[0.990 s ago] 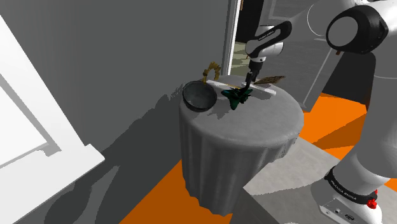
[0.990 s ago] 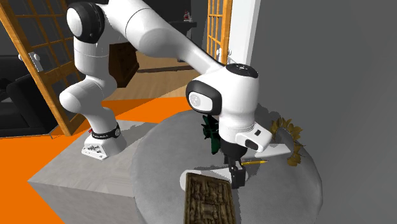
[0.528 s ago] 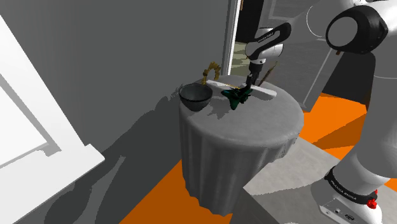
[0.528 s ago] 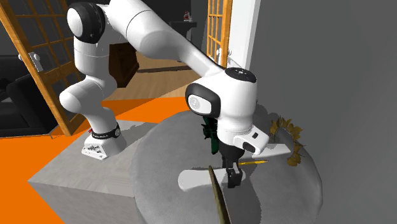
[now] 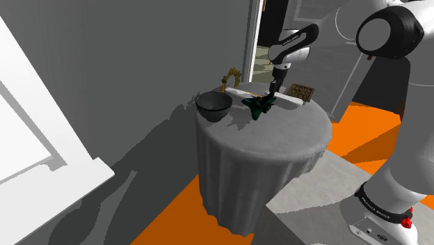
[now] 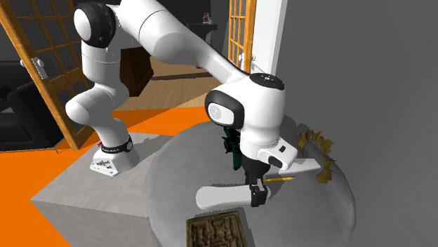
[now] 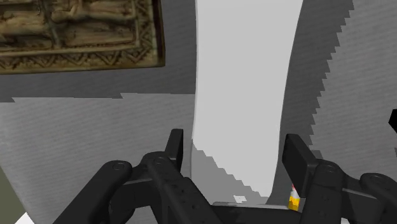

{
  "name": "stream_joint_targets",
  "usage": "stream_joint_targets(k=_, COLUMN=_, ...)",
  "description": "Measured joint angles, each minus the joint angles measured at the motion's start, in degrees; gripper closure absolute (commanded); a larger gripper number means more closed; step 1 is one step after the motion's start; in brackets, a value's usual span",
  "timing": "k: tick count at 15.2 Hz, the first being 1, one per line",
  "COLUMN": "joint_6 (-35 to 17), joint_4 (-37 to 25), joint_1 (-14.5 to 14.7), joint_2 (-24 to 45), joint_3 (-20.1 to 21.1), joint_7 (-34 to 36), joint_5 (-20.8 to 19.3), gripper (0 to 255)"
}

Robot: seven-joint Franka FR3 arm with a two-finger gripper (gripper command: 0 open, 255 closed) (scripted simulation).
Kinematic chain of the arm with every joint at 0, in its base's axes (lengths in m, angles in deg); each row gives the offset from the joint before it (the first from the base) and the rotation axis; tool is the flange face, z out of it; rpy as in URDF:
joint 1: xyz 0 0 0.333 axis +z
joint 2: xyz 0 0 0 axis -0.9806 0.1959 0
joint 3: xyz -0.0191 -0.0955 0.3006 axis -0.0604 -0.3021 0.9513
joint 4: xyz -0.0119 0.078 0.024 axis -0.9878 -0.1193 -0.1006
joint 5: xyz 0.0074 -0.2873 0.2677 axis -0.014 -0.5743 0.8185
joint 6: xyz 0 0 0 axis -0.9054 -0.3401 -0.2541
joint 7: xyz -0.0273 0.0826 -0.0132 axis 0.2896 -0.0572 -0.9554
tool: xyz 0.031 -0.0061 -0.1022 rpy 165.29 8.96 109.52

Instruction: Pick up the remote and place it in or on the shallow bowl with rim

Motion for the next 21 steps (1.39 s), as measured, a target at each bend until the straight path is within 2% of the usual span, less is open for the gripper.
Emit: stream_joint_targets(k=21, joint_6=14.0, joint_4=-8.8, joint_1=0.4, joint_2=-5.4, joint_3=-1.0, joint_7=1.5, joint_5=-2.3, gripper=255)
